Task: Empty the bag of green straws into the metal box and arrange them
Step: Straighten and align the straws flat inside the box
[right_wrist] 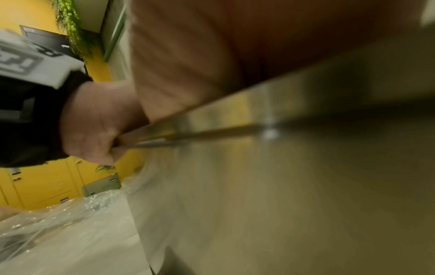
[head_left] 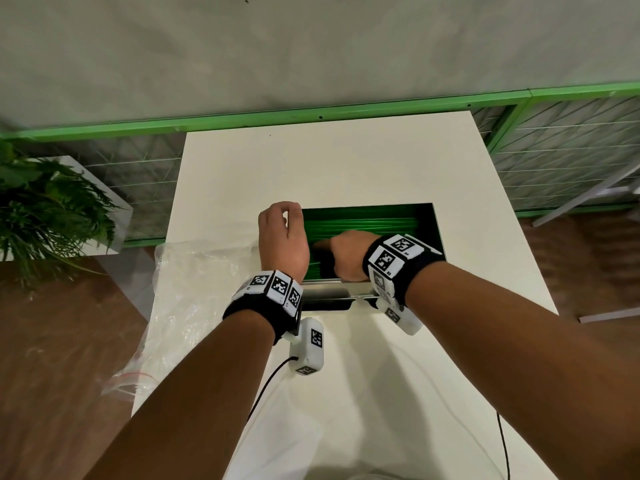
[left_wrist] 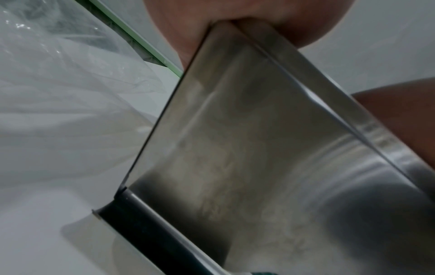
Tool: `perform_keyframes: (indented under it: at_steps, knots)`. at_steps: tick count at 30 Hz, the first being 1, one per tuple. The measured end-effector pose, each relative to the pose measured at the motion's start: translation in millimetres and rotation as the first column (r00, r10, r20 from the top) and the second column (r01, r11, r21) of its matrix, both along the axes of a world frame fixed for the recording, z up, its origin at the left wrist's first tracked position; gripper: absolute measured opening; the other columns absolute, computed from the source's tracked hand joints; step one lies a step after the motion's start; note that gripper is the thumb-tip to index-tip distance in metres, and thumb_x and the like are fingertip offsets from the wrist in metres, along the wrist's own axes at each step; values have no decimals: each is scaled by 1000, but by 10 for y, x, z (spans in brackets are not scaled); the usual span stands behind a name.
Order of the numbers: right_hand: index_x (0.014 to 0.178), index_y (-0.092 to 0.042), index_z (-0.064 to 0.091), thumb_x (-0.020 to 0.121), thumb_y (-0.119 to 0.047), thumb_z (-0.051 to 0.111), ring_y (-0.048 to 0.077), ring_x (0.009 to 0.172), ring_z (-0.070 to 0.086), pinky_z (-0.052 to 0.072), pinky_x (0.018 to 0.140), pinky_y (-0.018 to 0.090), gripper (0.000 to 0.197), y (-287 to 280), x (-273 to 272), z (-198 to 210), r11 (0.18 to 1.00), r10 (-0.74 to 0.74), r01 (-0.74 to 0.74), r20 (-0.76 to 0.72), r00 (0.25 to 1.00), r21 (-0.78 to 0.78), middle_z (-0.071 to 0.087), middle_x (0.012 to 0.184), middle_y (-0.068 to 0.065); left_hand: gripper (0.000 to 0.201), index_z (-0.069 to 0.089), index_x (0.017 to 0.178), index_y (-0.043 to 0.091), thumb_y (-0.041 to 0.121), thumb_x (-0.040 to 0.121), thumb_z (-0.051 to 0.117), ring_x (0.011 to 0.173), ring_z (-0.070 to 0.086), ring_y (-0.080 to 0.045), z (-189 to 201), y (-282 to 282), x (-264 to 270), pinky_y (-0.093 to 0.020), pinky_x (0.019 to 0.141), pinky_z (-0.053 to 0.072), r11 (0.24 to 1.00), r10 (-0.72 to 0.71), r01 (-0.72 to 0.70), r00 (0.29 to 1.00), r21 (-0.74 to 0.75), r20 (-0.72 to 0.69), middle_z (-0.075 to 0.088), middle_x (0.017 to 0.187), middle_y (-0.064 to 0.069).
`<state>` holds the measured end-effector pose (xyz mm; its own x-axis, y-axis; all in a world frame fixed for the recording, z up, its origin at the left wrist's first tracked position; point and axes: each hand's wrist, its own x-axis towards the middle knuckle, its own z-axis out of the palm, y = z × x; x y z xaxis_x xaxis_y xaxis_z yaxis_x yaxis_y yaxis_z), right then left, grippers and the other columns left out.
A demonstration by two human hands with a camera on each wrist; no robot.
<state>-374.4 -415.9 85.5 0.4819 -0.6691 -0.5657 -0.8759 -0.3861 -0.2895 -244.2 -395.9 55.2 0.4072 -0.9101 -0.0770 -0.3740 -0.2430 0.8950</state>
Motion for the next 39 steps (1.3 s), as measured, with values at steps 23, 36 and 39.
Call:
perform_keyframes:
  at_steps: [23,36,39]
  knots:
    - [101,-11,69,93,-22,61,31,84,59,45,67,34,15,-60,26,-5,973,101,-81,87,991,-214,51,95,8,19,59,110,22,29,107,41,89,48,17,10,0,-2,-10,80,30,1000,3,-3,999,-9,-37,53,124,-2]
    - [96,-13,70,91,-25,71,19,82,61,50,76,35,12,23,-393,799,920,-30,233,535,844,-316,66,89,-1,32,60,123,12,26,110,35,114,47,-14,46,17,-8,-10,84,27,999,13,-17,997,-45,-77,49,119,1]
    - [94,-15,68,94,-25,68,16,82,61,51,77,33,10,-21,-377,1019,914,-55,263,548,835,-308,66,86,-5,34,59,128,13,29,110,35,109,46,-10,40,19,-8,-10,87,27,999,10,-12,998,-31,-66,50,131,-4]
